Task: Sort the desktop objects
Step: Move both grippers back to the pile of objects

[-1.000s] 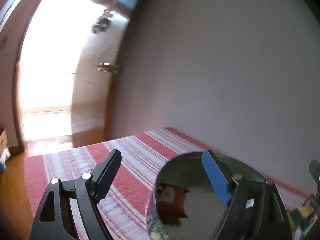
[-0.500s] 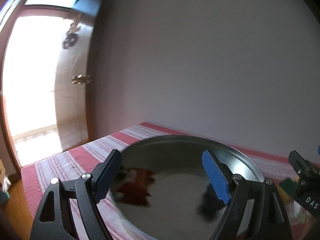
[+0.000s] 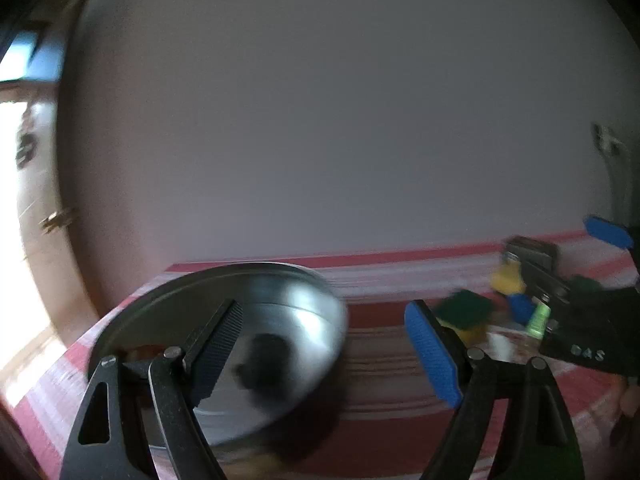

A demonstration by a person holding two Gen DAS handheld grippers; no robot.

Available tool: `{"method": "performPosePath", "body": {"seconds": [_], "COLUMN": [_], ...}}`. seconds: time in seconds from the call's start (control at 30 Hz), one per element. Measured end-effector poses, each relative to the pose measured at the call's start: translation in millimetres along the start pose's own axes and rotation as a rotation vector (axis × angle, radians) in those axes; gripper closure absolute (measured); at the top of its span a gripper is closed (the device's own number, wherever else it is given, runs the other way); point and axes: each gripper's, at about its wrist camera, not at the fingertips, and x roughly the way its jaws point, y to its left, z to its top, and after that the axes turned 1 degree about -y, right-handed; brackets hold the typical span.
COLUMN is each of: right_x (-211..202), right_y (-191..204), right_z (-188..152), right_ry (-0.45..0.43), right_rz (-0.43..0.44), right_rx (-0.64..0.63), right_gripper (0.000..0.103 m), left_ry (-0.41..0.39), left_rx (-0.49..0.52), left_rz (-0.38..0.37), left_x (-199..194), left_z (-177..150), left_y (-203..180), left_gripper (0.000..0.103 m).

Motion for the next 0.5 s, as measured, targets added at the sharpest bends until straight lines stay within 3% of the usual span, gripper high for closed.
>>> {"method": "performPosePath", "body": {"seconds": [0.13, 0.37, 0.5], "right_x": [-5, -8, -13], "right_y": [-33, -62, -79], "right_z": [-9, -14, -20], "right_ry": [0.016, 0.011, 0.005], "right_rz": [0.001, -0.037, -0.062], "right_rx": [0.033, 0.060, 0.089], "right_gripper": [0.002, 0.004, 0.004], "left_ry": [0.055, 0.236, 0.329], "left_rx": [0.053, 0.082, 0.107], "left_rz": [-0.120, -0.305, -0.358], "left_x": [6, 36, 52], "left_z": [3, 5, 2], "left_y": [-31, -74, -94], "left_gripper": [0.018, 0.018, 0.018]}}
